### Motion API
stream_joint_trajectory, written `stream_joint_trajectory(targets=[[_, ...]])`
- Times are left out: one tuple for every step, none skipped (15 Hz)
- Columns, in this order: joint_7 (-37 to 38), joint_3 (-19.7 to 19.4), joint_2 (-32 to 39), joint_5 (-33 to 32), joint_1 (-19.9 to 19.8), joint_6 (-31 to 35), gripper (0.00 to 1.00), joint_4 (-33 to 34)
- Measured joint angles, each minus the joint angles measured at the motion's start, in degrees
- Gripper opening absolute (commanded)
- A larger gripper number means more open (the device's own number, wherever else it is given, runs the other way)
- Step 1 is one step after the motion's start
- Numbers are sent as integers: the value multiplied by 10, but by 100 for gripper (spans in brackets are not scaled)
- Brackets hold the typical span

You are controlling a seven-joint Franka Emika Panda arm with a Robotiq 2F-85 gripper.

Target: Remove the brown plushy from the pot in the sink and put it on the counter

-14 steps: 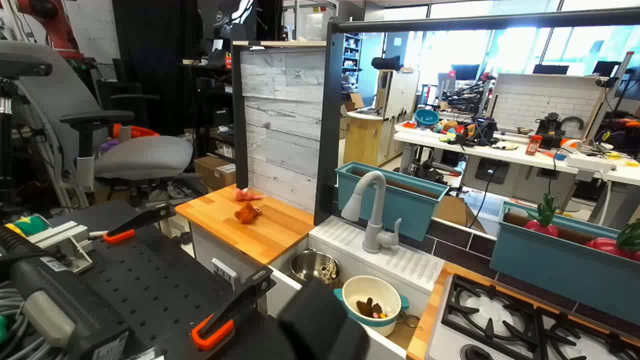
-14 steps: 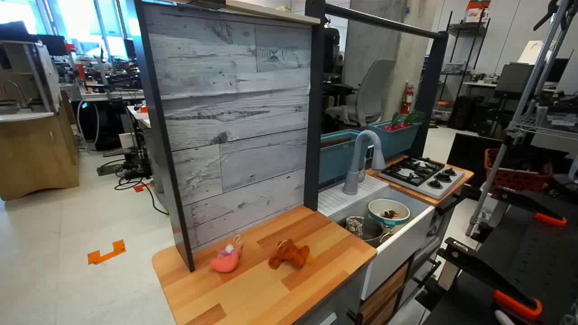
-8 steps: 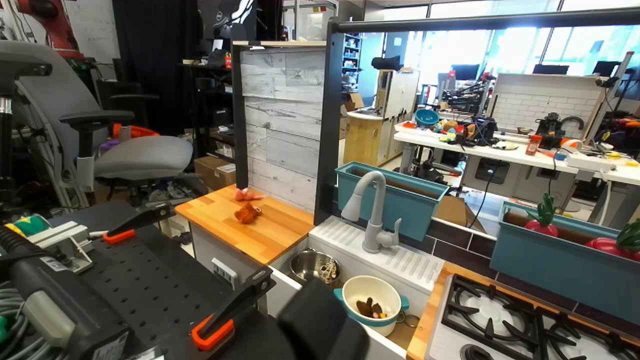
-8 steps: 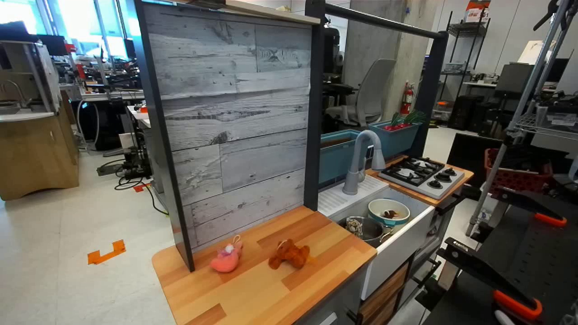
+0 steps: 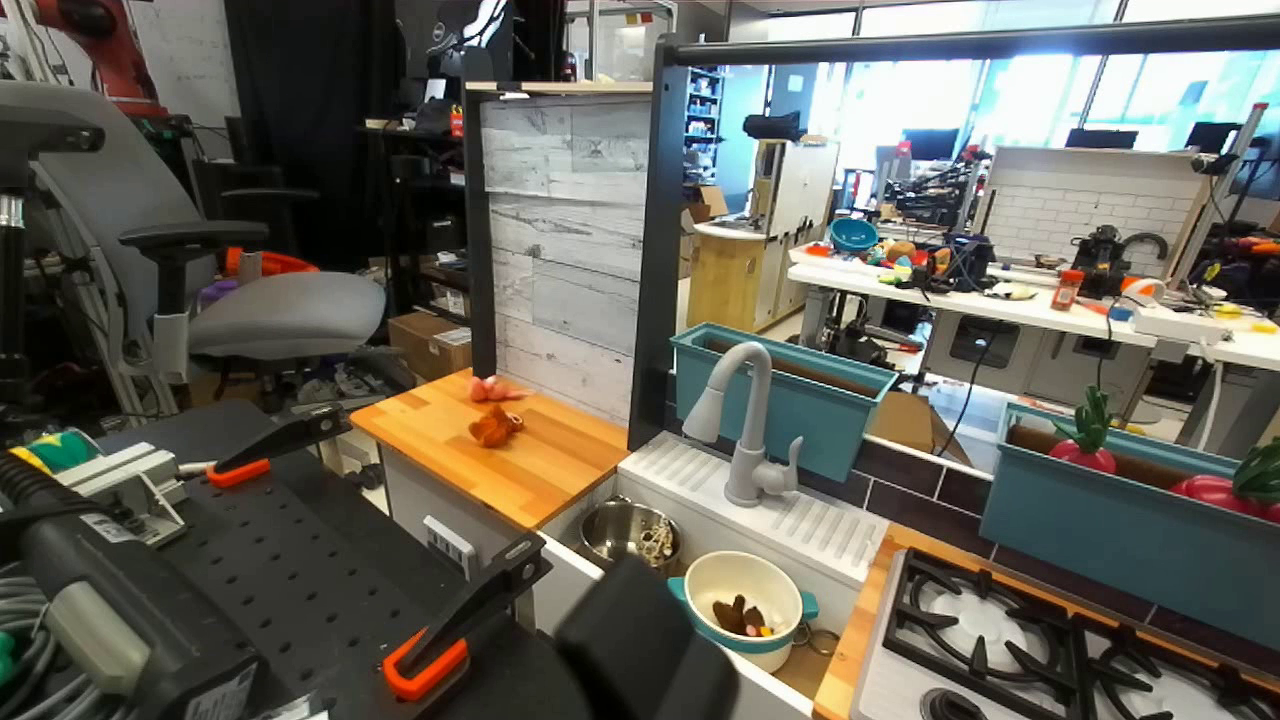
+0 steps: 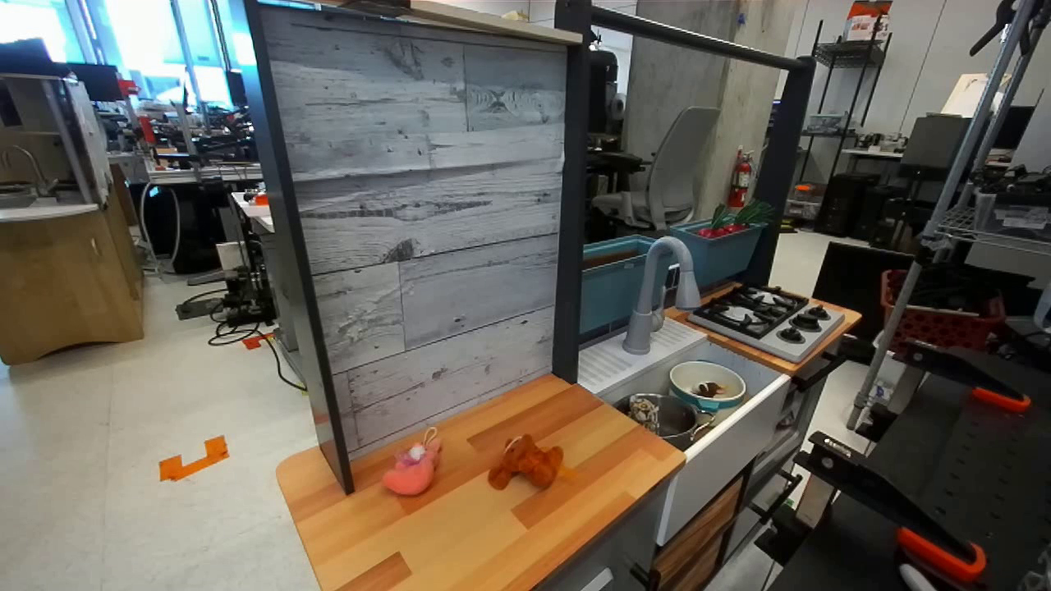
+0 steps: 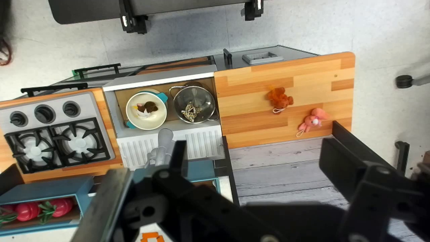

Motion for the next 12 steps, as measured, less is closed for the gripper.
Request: stream_joint_trajectory(targets=[[0, 0, 0, 0, 0, 0, 100, 0], [0, 0, 0, 0, 0, 0, 100, 0], [0, 0, 0, 0, 0, 0, 100, 0], [0, 0, 0, 0, 0, 0, 100, 0], [0, 0, 0, 0, 0, 0, 100, 0], [0, 0, 0, 0, 0, 0, 100, 0], [0, 0, 0, 0, 0, 0, 100, 0], [0, 0, 0, -2, 0, 0, 100, -2], [-1, 0, 1, -4, 0, 0, 100, -5], [-4, -1, 2, -7, 0, 2, 100, -9], [-10, -2, 4, -12, 0, 8, 100, -16], [-16, -2, 7, -19, 0, 19, 100, -24]])
